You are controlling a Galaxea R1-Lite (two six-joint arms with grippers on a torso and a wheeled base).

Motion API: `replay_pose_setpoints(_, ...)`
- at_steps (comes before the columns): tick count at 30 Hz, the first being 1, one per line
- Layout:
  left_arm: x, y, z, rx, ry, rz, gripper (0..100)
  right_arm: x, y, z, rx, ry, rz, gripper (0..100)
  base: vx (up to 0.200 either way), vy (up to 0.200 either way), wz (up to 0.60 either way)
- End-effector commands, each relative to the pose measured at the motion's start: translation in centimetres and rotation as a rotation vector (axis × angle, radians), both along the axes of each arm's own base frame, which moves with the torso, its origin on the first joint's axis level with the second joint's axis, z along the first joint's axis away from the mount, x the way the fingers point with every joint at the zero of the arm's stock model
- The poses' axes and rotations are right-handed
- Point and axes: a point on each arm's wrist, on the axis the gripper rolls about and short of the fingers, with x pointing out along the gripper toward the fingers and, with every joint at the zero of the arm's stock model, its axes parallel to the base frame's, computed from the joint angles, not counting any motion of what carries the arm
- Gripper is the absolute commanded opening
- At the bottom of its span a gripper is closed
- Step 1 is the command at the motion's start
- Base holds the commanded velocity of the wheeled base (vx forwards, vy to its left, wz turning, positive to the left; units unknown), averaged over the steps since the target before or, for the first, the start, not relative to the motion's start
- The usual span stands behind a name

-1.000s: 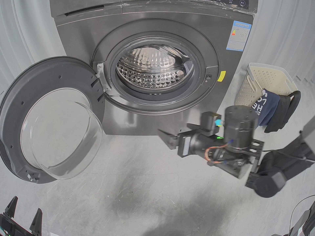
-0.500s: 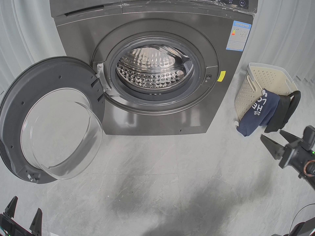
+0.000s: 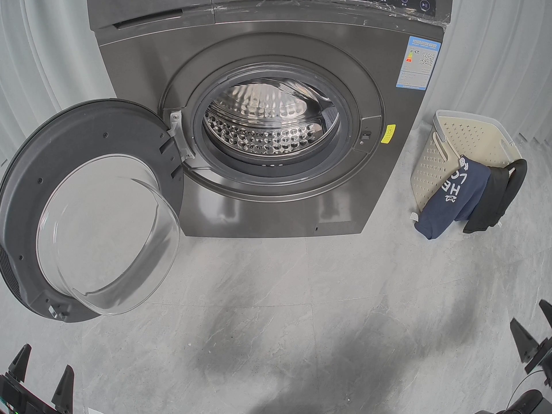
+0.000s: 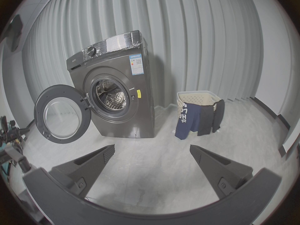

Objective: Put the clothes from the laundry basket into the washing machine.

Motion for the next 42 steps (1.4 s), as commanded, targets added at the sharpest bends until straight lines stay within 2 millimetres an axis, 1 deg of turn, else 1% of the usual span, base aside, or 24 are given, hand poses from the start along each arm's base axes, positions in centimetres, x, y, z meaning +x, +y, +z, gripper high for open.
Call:
replay_pose_setpoints(1,0.02,0.00,-0.43,0.001,0.003,0.000,100,-3.83,-0.11,-4.99,-0.064,-0.096,-0.087,100,0.000,0.000,0.00)
replay_pose_setpoints(5,0.02,0.00,-0.43,0.002,0.003,0.000,100,-3.83,-0.11,-4.97,-0.054,-0.098,-0.079,100,0.000,0.000,0.00)
replay_pose_setpoints(38,0.02,0.00,-0.43,0.002,0.003,0.000,100,-3.83,-0.10,-4.97,-0.062,-0.098,-0.078,100,0.000,-0.200,0.00)
replay_pose_setpoints(42,0.02,0.00,-0.43,0.001,0.003,0.000,100,-3.83,-0.10,-4.97,-0.060,-0.098,-0.078,100,0.000,0.000,0.00)
